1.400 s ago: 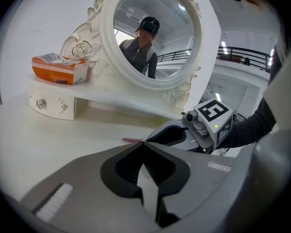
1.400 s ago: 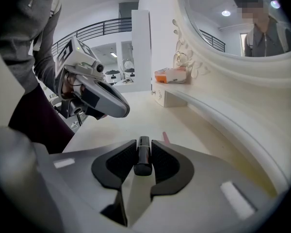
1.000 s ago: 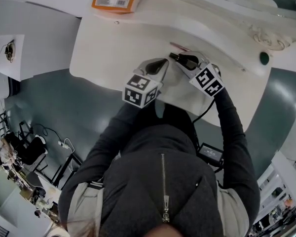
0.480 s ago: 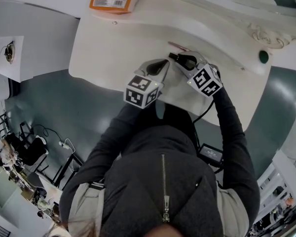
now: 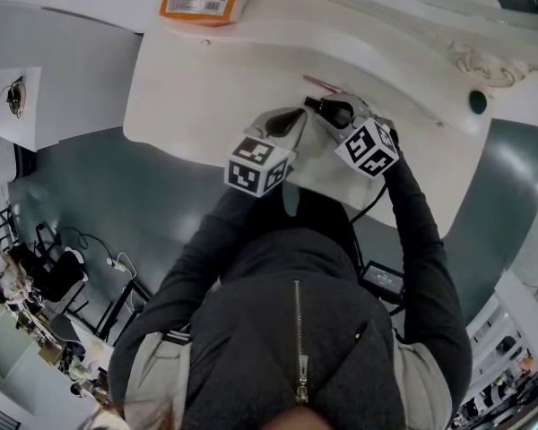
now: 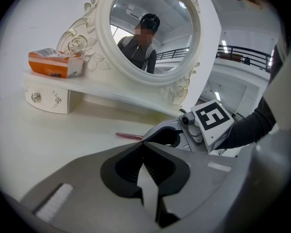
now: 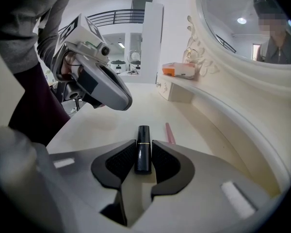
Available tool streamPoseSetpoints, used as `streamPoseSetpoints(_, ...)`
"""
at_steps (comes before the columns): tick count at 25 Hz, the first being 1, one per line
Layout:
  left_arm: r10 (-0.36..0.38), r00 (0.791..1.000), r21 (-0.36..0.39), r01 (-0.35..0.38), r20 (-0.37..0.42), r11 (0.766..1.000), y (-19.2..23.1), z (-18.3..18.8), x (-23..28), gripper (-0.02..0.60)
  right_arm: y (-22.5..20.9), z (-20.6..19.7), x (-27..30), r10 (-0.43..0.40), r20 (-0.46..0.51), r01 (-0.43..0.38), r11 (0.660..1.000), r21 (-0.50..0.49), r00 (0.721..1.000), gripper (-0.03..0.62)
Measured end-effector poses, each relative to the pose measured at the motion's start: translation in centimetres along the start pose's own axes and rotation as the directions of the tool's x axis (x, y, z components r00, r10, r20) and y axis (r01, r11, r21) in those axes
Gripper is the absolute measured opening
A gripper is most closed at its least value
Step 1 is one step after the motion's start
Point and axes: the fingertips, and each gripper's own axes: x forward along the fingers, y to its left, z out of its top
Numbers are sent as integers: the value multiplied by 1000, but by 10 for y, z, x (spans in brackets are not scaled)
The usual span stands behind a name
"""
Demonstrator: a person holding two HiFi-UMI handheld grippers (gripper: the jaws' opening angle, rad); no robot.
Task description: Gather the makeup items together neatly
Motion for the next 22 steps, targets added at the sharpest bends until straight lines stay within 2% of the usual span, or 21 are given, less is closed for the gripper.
streamPoseSetpoints(10,-2,1000,-4,2,0,1000,0,-2,0,11,-2,0,0,-23,0,23,1000,12,1000,109)
streamPoseSetpoints(15,-7,1000,-1,7,-1,1000,0,-2,1,11,-3,-4,-4,-27,-4,27,1000,15,1000,160)
streamPoseSetpoints(22,-24,1000,11,24,-5,1000,-4,-2,3,11,-7,-8,-15,-51,-6,51,999,14,999,170)
